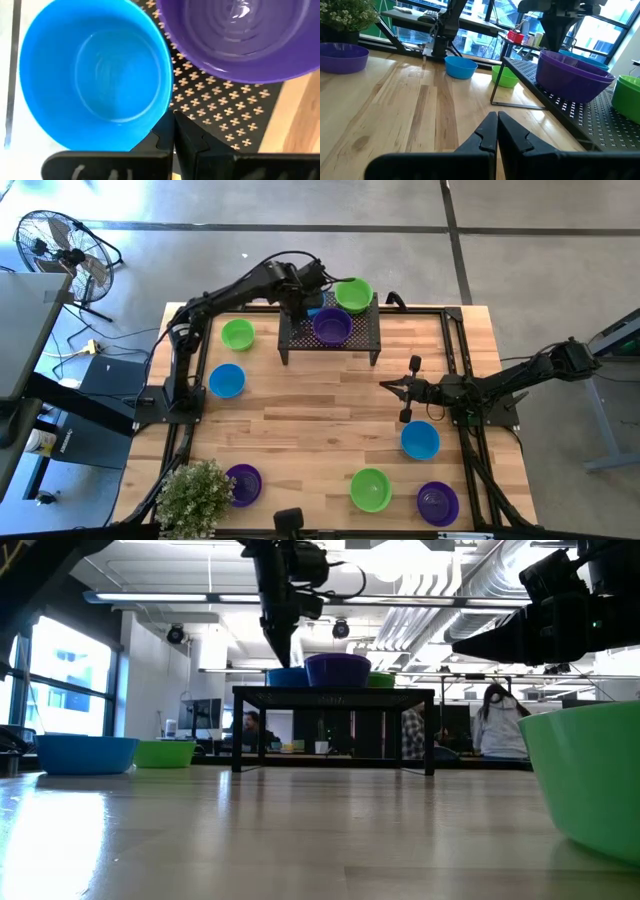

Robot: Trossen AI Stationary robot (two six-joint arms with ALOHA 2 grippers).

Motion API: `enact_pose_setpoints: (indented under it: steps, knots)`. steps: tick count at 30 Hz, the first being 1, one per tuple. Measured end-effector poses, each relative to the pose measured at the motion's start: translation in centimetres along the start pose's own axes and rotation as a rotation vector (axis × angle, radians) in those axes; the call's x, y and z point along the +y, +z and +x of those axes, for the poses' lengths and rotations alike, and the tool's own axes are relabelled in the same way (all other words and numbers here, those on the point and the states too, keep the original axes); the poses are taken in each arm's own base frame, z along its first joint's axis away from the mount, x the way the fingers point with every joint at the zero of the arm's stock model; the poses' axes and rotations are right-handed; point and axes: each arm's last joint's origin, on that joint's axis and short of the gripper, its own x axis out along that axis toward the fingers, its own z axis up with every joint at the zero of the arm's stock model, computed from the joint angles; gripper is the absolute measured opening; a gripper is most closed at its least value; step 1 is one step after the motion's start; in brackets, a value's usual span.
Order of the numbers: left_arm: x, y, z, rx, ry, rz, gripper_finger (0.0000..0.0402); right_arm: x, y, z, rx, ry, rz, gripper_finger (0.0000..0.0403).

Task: Pick & Place Mini bowls
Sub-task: Stack the bottom blue bowl on the blue bowl on the shelf, then stack the top green bowl on the green bowl on the shelf

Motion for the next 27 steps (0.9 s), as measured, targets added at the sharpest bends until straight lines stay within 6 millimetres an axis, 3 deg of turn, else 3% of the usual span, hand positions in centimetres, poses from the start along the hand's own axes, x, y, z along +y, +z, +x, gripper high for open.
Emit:
enact_pose_setpoints:
  steps: [6,14,19,27]
  knots:
    - [1.0,-0.1,0.1,-0.013,0.013,-0.028,0.0001,0.0,0.0,0.0,0.000,0.000,0.006,0.0000]
    - [0.8,-0.1,0.1,-0.009,0.016,-0.035,0.0000,0.0,0.0,0.0,0.000,-0.001,0.006,0.0000]
    - [0.0,-0.7,-1.5,-0.006,-0.013,-0.053,0.0000,0.0,0.0,0.0,0.001,0.000,0.005,0.0000]
    - [-0.7,-0.2,-4.0,-0.172,-0.048,-0.062,0.0000,0.0,-0.1,0.0,0.007,0.005,0.002,0.0000]
